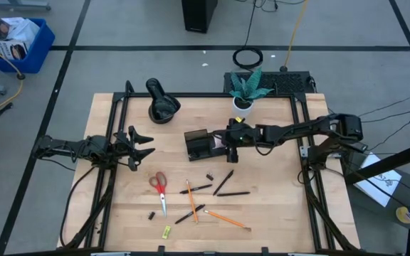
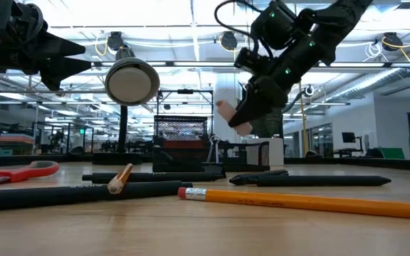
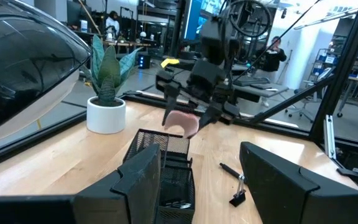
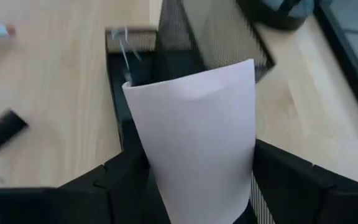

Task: Pick and place office supplies into organizer
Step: Put the pink sticky notes into the desk organizer, then put the black pen into the desk organizer

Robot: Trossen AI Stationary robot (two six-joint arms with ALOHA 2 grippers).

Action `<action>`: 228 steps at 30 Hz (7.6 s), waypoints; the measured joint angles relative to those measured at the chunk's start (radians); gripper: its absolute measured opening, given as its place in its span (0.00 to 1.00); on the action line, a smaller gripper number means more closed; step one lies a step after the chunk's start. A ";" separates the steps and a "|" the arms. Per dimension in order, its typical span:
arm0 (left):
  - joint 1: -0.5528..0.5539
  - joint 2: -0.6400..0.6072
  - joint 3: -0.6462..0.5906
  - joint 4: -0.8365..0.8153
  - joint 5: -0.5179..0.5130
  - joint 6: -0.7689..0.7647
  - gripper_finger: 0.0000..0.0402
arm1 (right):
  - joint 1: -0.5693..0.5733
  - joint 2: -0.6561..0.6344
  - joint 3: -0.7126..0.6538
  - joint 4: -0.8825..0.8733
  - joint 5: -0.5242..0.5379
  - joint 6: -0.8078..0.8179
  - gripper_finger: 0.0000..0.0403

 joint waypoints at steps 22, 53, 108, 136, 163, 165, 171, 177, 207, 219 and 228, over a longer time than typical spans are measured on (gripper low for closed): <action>0.000 0.000 0.000 0.000 0.000 0.000 0.56 | -0.009 0.057 0.000 -0.002 0.037 0.094 0.82; 0.000 0.000 0.000 0.000 0.000 0.000 0.56 | 0.047 0.050 0.000 0.074 0.061 0.260 0.97; 0.000 0.000 0.000 0.000 0.000 0.000 0.56 | 0.695 0.012 0.000 -0.463 0.295 0.881 0.97; 0.000 0.000 0.000 0.000 0.000 0.000 0.56 | 0.746 0.105 -0.203 0.039 0.405 0.825 0.97; 0.000 0.000 0.000 0.000 0.000 0.000 0.56 | 0.795 0.351 -0.497 0.925 0.550 0.657 0.97; 0.000 0.000 0.000 0.000 0.000 0.000 0.56 | 0.795 0.368 -0.497 0.953 0.550 0.652 0.97; 0.000 0.000 0.000 0.000 0.000 0.000 0.56 | 0.800 0.408 -0.497 0.986 0.562 0.651 0.97; 0.000 0.000 0.000 0.000 0.000 0.000 0.56 | 0.799 0.412 -0.497 1.011 0.551 0.639 0.97; 0.000 0.000 0.000 0.000 0.000 0.000 0.56 | 0.797 0.437 -0.497 1.038 0.533 0.641 0.62; 0.000 0.000 0.000 0.000 0.000 0.000 0.56 | 0.797 0.437 -0.497 1.031 0.527 0.646 0.45; 0.000 0.000 0.000 0.000 0.000 0.000 0.56 | 0.797 0.437 -0.497 1.031 0.512 0.647 0.34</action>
